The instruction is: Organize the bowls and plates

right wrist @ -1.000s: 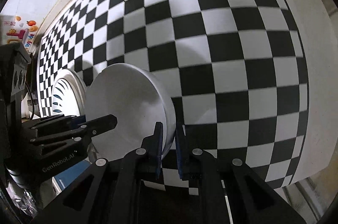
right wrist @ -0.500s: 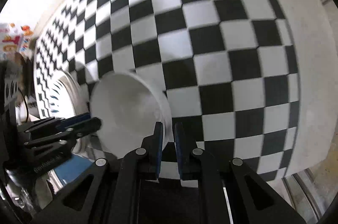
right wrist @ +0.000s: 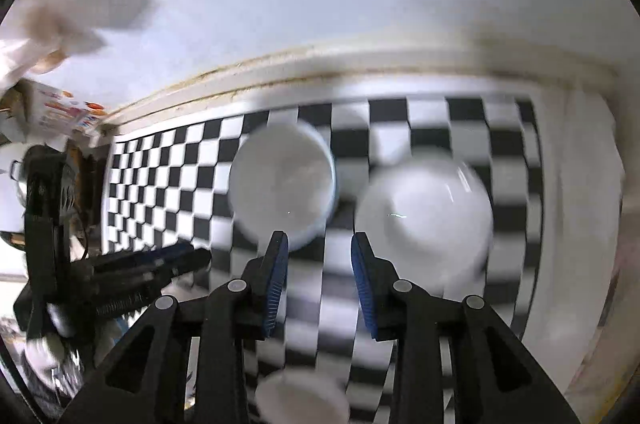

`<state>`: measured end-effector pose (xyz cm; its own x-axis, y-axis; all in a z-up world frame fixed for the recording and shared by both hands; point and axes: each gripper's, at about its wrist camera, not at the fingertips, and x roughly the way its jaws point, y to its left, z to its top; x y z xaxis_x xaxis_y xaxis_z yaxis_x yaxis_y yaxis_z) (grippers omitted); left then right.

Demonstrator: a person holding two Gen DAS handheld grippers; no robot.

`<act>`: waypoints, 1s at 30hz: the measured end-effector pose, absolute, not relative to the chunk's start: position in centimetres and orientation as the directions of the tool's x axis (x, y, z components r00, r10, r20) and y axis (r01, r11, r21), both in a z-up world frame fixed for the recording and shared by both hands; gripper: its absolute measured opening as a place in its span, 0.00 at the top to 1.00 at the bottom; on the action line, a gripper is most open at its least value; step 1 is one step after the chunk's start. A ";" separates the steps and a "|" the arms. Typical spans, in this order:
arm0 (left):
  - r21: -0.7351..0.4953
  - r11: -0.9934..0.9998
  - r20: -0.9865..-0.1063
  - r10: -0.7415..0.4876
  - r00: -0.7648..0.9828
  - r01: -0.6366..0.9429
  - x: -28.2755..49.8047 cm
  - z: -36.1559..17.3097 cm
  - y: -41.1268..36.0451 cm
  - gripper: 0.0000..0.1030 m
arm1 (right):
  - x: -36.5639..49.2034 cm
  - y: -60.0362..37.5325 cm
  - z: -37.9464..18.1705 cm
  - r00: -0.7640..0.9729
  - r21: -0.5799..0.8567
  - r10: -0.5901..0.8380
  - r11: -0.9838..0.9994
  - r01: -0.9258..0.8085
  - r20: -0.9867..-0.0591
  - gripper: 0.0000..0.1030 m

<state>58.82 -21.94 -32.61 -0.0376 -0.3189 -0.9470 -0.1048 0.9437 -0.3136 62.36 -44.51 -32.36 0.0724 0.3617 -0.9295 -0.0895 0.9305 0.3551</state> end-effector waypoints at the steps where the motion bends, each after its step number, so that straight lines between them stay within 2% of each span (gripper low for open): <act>1: -0.320 0.939 -0.944 -0.328 -0.049 -0.124 59.5 -33.4 -21.9 0.71 | 63.6 -44.0 -33.1 0.059 0.346 0.353 0.933 -0.100 -0.934 0.65; 10: -0.343 0.920 -0.922 -0.368 -0.121 -0.190 61.1 -38.6 -22.8 0.72 | 71.3 -39.9 -41.4 -0.127 0.294 0.274 0.940 -0.172 -0.953 0.66; 11: -0.346 0.917 -0.921 -0.372 -0.118 -0.197 61.1 -38.9 -22.7 0.77 | 71.6 -39.8 -42.1 -0.141 0.286 0.264 0.942 -0.177 -0.954 0.68; 14: -0.363 0.911 -0.917 -0.387 -0.101 -0.194 61.2 -38.8 -22.6 0.81 | 71.6 -39.6 -43.5 -0.185 0.306 0.273 0.934 -0.186 -0.944 0.86; 21: -0.324 0.934 -0.936 -0.340 -0.093 -0.152 61.4 -37.4 -22.9 0.82 | 70.9 -39.3 -43.1 -0.190 0.293 0.255 0.933 -0.209 -0.948 0.87; 30: -0.328 0.941 -0.942 -0.333 -0.049 -0.084 59.4 -33.7 -23.0 0.82 | 68.9 -40.5 -38.8 -0.135 0.306 0.283 0.932 -0.195 -0.949 0.87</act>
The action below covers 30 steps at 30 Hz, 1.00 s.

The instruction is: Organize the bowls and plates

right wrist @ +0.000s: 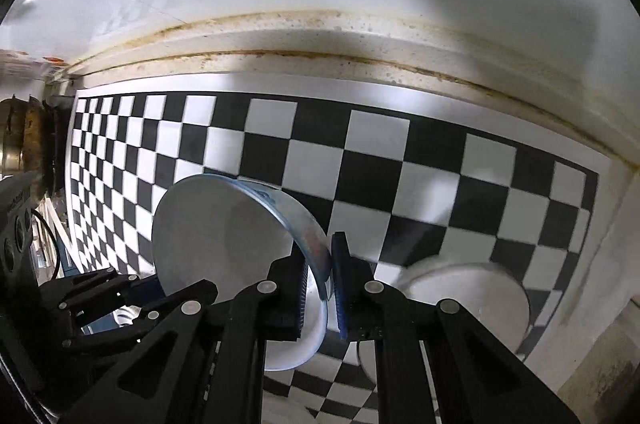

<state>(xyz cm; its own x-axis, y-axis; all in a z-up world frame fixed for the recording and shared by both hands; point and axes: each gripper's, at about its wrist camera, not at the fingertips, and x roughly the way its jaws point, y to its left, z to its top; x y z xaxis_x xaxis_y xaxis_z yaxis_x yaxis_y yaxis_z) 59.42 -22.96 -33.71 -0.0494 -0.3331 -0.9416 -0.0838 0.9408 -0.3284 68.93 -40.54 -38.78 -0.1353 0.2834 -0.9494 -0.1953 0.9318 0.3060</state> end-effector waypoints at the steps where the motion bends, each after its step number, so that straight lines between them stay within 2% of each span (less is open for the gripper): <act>1: -0.332 0.940 -0.941 -0.336 -0.043 -0.075 58.9 -33.0 -22.7 0.82 | 68.5 -40.8 -38.0 -0.127 0.310 0.290 0.931 -0.192 -0.949 0.87; 10: -0.351 0.936 -0.936 -0.351 -0.012 0.024 53.5 -28.2 -22.2 0.82 | 60.1 -41.6 -31.4 -0.042 0.314 0.312 0.935 -0.165 -0.949 0.87; 15: -0.371 0.924 -0.929 -0.370 -0.030 0.091 48.1 -26.9 -22.7 0.82 | 52.9 -42.9 -29.5 -0.021 0.322 0.322 0.938 -0.130 -0.947 0.87; 21: -0.371 0.915 -0.928 -0.361 -0.089 0.156 43.0 -28.0 -26.0 0.82 | 44.0 -44.4 -31.1 -0.049 0.312 0.309 0.948 -0.061 -0.950 0.87; 30: -0.328 0.922 -0.941 -0.300 -0.155 0.204 40.0 -31.3 -28.3 0.82 | 37.5 -46.4 -36.4 -0.117 0.327 0.329 0.944 0.036 -0.937 0.87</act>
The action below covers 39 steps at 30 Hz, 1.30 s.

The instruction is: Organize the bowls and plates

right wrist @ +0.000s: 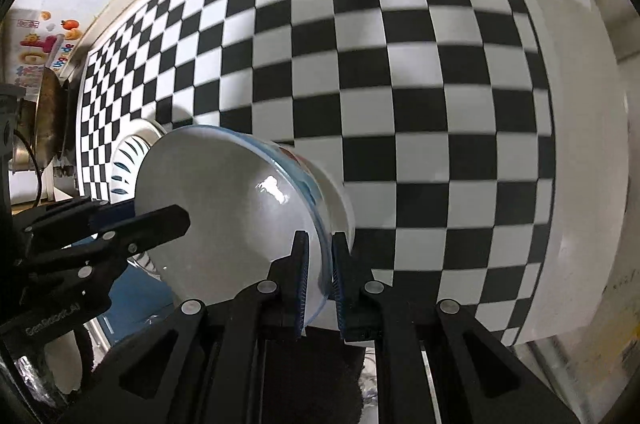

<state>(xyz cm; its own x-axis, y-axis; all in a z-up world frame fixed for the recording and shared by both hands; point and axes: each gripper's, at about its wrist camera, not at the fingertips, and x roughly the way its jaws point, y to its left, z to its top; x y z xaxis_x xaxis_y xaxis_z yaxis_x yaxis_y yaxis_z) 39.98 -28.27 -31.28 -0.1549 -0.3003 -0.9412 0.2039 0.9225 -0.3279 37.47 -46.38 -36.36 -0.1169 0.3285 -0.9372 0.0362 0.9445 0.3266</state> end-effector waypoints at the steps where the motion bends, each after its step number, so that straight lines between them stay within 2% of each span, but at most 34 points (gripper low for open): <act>1: -0.321 0.926 -0.943 -0.292 -0.160 0.200 39.9 -31.7 -28.3 0.82 | 37.1 -46.4 -36.7 -0.122 0.328 0.330 0.944 0.036 -0.936 0.87; 15: -0.265 0.942 -0.956 -0.230 -0.180 0.204 39.9 -35.0 -29.5 0.82 | 37.2 -45.7 -38.5 -0.161 0.301 0.299 0.953 0.011 -0.941 0.88; 39: -0.275 0.939 -0.953 -0.238 -0.188 0.205 39.7 -35.1 -29.3 0.82 | 38.4 -44.2 -38.6 -0.194 0.248 0.242 0.969 -0.005 -0.951 0.87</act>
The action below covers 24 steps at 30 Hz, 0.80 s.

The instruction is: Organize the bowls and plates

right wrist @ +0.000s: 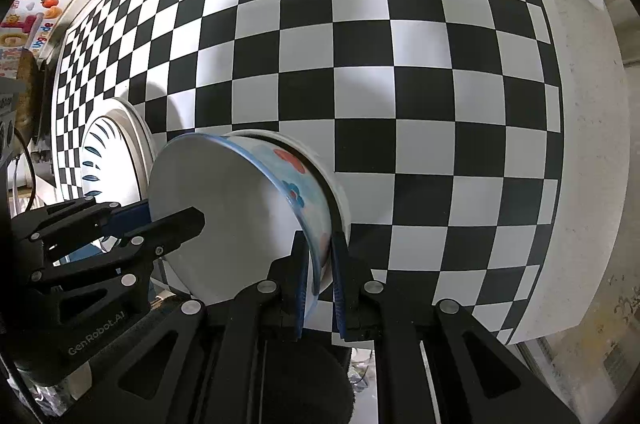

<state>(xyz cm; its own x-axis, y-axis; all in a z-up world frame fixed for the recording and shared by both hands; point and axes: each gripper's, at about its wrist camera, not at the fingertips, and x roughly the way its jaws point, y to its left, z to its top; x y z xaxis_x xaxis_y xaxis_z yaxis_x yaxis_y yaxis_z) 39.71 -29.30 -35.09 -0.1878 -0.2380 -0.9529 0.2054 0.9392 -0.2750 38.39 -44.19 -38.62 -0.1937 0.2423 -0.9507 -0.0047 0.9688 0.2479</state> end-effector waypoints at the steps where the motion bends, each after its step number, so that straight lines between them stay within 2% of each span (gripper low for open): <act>1: -0.280 0.938 -0.952 -0.242 -0.189 0.205 39.7 -35.0 -29.3 0.82 | 38.3 -44.1 -38.5 -0.192 0.238 0.232 0.971 -0.010 -0.953 0.87; 3: -0.283 0.936 -0.951 -0.245 -0.190 0.207 39.6 -34.8 -29.4 0.82 | 38.2 -44.2 -38.2 -0.190 0.209 0.201 0.978 -0.023 -0.961 0.86; 11: -0.288 0.936 -0.950 -0.253 -0.186 0.200 39.5 -34.0 -29.2 0.82 | 38.3 -44.9 -38.3 -0.205 0.248 0.241 0.969 -0.007 -0.948 0.85; 19: -0.278 0.947 -0.960 -0.278 -0.022 0.163 44.6 -28.2 -28.2 0.79 | 40.8 -49.1 -35.5 -0.107 0.319 0.326 0.945 0.077 -0.939 0.85; 20: -0.280 0.947 -0.959 -0.282 -0.013 0.157 45.8 -28.0 -28.4 0.76 | 41.7 -50.1 -35.1 -0.084 0.331 0.339 0.939 0.096 -0.937 0.84; 24: -0.276 0.950 -0.960 -0.279 0.003 0.149 50.5 -28.3 -29.8 0.76 | 45.5 -53.6 -34.5 -0.001 0.358 0.364 0.916 0.179 -0.932 0.65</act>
